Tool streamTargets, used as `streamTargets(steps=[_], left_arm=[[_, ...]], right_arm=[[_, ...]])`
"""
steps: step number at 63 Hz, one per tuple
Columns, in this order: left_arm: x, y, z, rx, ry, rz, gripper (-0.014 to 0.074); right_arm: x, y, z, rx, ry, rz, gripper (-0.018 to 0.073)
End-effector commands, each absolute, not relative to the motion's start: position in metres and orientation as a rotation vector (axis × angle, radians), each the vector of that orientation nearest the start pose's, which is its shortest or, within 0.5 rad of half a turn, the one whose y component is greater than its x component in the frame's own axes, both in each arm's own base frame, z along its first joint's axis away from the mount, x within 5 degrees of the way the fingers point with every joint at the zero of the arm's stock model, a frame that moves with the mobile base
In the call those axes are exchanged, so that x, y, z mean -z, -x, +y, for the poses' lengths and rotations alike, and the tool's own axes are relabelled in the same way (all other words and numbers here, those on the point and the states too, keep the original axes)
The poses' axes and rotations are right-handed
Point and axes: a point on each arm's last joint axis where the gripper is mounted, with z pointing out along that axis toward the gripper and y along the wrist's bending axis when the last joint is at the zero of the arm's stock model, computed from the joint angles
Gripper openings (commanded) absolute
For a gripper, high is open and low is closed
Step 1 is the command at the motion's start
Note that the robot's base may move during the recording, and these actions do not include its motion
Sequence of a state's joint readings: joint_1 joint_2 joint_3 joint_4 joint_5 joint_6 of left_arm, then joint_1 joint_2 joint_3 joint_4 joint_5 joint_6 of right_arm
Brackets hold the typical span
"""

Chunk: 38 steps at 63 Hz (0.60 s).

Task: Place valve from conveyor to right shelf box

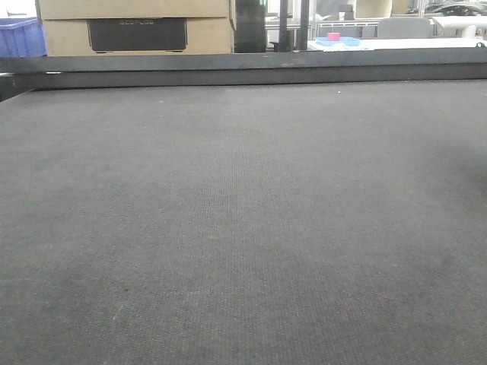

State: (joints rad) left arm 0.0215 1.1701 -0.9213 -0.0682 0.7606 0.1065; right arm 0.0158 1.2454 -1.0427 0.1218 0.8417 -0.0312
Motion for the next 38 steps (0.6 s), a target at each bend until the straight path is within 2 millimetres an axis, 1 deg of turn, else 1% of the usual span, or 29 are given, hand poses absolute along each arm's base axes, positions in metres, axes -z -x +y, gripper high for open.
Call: streamTargets(steps=[1,8,22,25,28,33,38], left_arm=[[-0.322,-0.211,0.0,0.028,-0.042,2.298,-0.0111],[-0.336,-0.185,0.0,0.018,-0.039,2.161,-0.0111],[-0.361,-0.135,-0.001,0.012,-0.043,1.99,-0.0111],[-0.367,-0.125,-0.002,0.01,-0.043,1.949,-0.0111],[-0.371,-0.116,-0.002,0.008,-0.044,1.914,-0.0111],[-0.378,-0.101,-0.002,0.006,-0.044,1.852,-0.0111],[-0.382,-0.089,-0.002,0.002,-0.043,1.808,-0.0111]], right_arm=[[-0.333,-0.238,0.01,-0.126,-0.009,2.383,-0.0162],[-0.334,-0.221,0.009,-0.118,-0.013,2.294,-0.0162],[-0.337,-0.18,0.008,-0.104,-0.016,2.114,-0.0162],[-0.341,-0.168,0.007,-0.104,-0.014,2.081,-0.0162],[-0.344,-0.161,0.007,-0.105,-0.012,2.063,-0.0162],[-0.354,-0.146,0.007,-0.105,-0.009,1.996,-0.0162],[-0.364,-0.13,0.007,-0.104,-0.007,1.921,-0.0162]])
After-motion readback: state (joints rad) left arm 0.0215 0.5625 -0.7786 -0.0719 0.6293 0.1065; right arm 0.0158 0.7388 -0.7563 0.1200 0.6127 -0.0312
